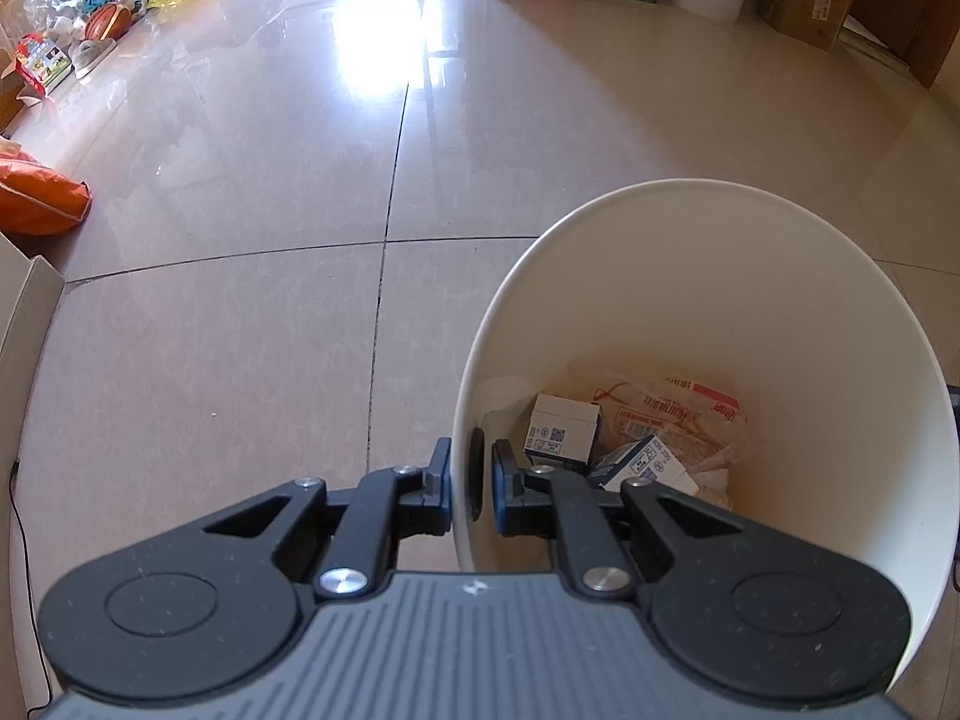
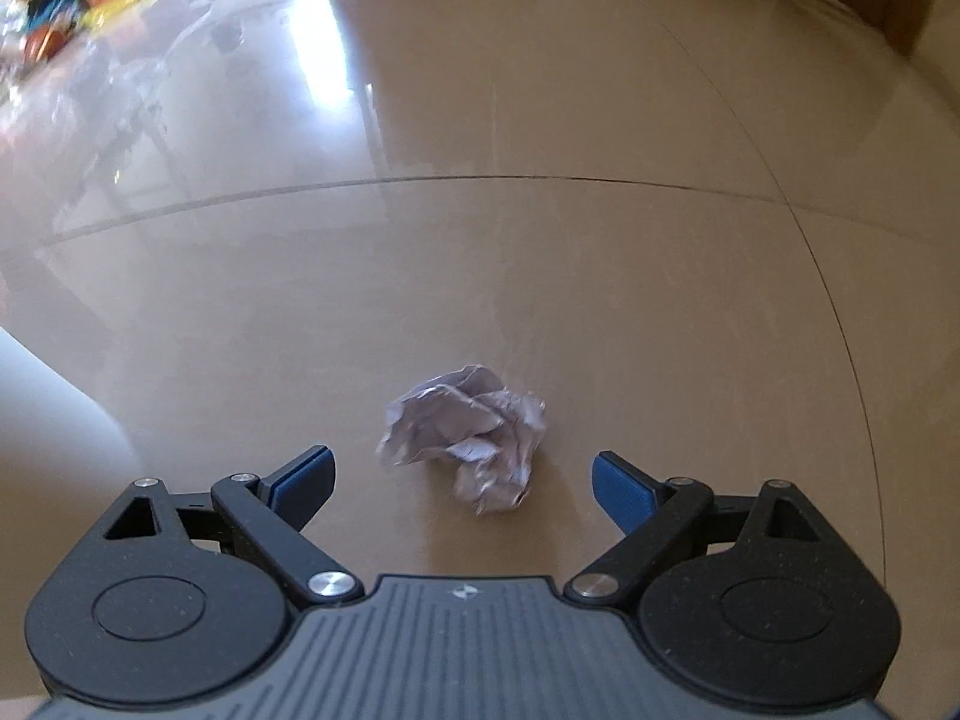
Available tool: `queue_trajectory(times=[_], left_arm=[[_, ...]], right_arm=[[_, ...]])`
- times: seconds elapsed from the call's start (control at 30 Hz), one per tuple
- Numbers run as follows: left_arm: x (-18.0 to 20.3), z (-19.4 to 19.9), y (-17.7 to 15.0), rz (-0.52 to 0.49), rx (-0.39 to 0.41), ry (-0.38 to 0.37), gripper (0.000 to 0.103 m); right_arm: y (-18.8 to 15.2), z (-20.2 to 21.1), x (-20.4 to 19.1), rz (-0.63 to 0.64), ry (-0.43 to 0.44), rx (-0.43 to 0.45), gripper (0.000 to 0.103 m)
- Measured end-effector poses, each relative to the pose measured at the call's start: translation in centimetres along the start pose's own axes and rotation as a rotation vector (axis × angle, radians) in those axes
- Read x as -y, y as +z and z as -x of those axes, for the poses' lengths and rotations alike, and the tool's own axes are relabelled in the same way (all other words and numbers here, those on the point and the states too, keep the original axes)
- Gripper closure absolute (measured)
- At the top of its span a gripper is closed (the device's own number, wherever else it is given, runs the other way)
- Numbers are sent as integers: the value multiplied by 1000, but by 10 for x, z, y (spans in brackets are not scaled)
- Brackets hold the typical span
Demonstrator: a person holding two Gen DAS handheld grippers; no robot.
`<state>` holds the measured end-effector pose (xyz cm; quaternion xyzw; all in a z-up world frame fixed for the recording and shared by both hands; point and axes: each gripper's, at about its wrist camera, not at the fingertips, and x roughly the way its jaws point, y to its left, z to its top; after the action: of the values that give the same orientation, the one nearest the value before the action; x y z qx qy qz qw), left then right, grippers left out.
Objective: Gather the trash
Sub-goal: 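Grasp the crumpled white paper with the right gripper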
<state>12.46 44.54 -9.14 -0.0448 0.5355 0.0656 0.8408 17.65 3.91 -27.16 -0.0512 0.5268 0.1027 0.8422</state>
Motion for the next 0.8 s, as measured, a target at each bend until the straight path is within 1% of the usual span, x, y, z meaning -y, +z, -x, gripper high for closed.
queue_trajectory(times=[0.1, 0.23, 0.37, 0.5, 0.57, 0.63, 0.67, 0.7, 0.73, 0.8], left_arm=[[-1, 0, 0, 3, -1, -4, 93], [-3, 0, 0, 9, -2, -13, 93], [-4, 0, 1, 11, -3, -10, 93], [-2, -1, 0, 9, -5, -2, 93], [-2, -2, 0, 10, -6, -3, 93], [-2, -2, 0, 9, -6, -3, 93], [-1, -2, 0, 7, -5, -1, 93], [-1, -2, 0, 7, -5, 0, 93], [-1, -3, 0, 9, -6, 0, 93], [-1, -3, 0, 12, -8, -1, 93]], right_arm=[[1, -23, -1, 56, -11, -23, 8], [7, -46, -2, 84, 23, -53, 8], [10, -69, -8, 140, 6, -86, 8], [15, -81, -11, 143, -15, -102, 8], [17, -84, -12, 139, -12, -102, 9], [19, -87, -12, 133, -6, -117, 17], [18, -90, -11, 128, 3, -122, 19], [19, -91, -10, 119, 9, -125, 24], [20, -91, -8, 111, 11, -124, 26], [21, -89, -7, 101, 10, -121, 36]])
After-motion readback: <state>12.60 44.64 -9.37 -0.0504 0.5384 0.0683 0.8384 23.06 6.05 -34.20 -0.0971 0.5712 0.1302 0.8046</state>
